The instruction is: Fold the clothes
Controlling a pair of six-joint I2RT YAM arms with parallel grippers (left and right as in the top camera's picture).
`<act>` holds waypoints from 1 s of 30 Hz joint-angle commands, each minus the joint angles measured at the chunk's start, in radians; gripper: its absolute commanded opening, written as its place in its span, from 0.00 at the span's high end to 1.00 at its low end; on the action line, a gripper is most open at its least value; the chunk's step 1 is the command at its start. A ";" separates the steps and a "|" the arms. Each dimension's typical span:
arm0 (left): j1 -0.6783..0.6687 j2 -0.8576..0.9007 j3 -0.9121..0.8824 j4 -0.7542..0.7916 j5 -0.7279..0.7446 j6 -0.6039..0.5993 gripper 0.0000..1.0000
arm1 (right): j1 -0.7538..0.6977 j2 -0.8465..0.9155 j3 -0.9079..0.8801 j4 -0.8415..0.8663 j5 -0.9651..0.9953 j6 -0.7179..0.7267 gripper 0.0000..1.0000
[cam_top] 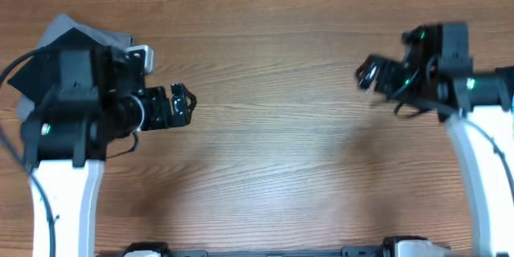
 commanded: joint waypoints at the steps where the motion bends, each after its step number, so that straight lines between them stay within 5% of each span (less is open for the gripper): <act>1: -0.006 0.043 0.028 -0.024 0.037 0.026 0.00 | -0.134 0.087 0.102 0.012 0.159 0.071 0.00; 15: -0.006 0.069 0.028 -0.016 0.041 0.107 0.00 | -0.723 0.435 0.138 0.359 0.164 0.149 0.00; 30: -0.006 0.069 0.028 -0.005 0.041 0.116 0.00 | -0.847 0.702 0.138 0.500 0.273 0.055 0.01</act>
